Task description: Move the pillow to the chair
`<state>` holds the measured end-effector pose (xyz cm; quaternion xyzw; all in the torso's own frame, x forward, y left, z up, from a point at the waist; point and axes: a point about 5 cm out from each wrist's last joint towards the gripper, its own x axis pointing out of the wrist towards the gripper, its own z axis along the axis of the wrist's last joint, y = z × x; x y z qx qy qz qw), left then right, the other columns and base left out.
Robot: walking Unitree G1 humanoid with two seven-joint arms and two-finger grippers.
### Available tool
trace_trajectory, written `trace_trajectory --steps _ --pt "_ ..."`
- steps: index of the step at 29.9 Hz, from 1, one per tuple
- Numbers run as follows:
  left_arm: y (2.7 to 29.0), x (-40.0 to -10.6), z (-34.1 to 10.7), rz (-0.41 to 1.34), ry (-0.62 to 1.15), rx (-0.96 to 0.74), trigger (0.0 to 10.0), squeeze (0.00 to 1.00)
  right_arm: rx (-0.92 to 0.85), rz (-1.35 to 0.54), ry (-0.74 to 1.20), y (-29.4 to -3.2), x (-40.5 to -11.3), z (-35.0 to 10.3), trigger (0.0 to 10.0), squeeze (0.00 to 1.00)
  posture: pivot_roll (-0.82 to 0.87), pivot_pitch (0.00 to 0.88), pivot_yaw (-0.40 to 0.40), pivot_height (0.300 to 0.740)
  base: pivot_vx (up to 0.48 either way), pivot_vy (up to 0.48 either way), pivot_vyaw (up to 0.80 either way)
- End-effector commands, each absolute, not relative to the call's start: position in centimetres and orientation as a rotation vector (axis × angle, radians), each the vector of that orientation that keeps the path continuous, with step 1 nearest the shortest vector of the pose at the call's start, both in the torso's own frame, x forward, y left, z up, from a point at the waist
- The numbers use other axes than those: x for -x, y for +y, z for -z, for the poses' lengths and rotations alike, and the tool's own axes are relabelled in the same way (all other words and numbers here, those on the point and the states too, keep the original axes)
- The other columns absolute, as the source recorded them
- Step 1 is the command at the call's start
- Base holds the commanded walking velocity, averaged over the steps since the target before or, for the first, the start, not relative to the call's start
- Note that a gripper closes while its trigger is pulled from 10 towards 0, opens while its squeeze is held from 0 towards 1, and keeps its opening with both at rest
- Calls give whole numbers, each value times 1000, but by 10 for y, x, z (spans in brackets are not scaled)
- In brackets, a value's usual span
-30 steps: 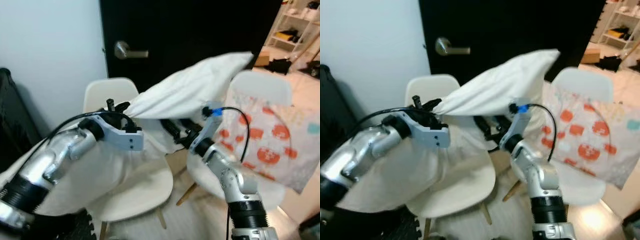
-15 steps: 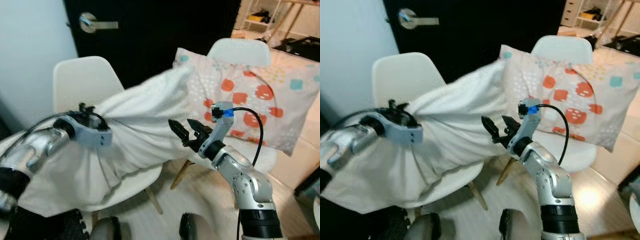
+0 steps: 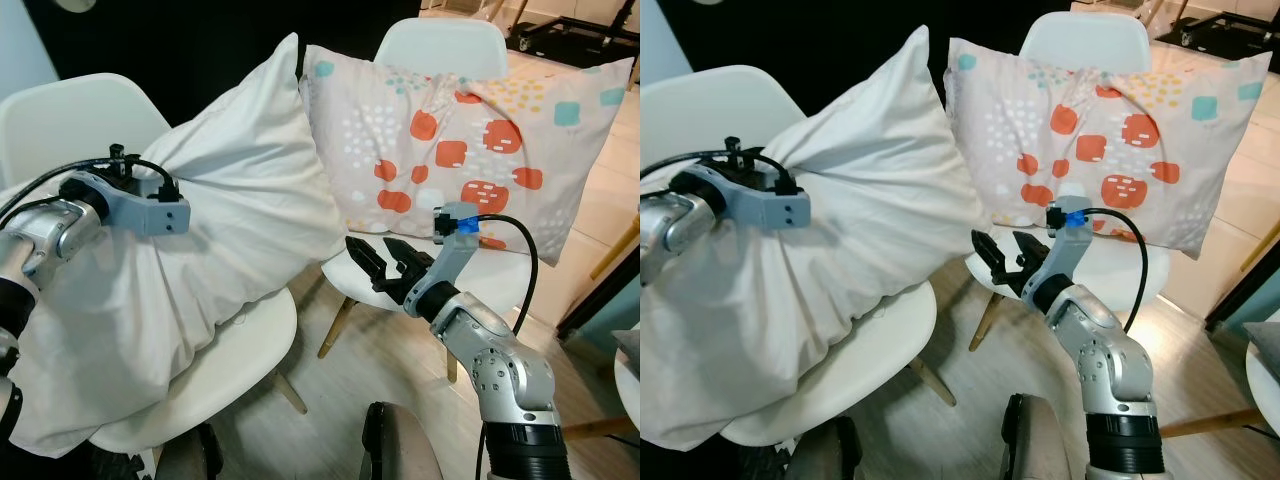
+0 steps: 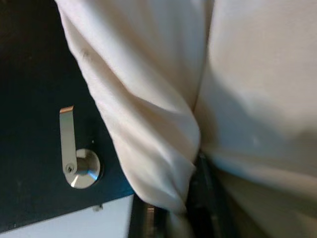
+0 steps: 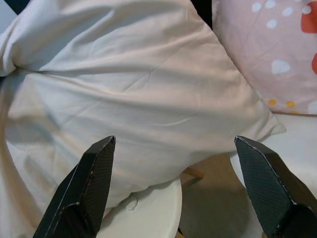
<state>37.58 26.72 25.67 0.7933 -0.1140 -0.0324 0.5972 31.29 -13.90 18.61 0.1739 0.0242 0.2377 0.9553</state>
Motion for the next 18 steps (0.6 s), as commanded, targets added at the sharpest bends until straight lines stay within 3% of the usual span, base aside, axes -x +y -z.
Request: trace_trajectory --steps 1,5,13,17,18 --pt "278 -376 -245 76 -210 -1926 10000 1000 -346 -458 60 -144 -309 -184 10000 0 -64 157 -33 522 0 0 0" --pt "285 -376 -244 39 -186 -1956 10000 1000 -344 -450 61 -145 -308 -184 10000 0 -69 160 -29 522 0 0 0" --pt "334 -369 -292 -369 -88 -1996 10000 1000 -330 -426 46 -150 -307 -187 10000 0 -73 149 -23 522 0 0 0" --pt "336 -367 -302 -411 -120 -1958 10000 1000 -333 -434 42 -149 -308 -188 10000 0 -69 139 -26 522 0 0 0" --pt "329 -369 -307 -396 -179 -1855 10000 1000 -340 -459 41 -145 -308 -189 10000 0 -67 124 -26 522 0 0 0"
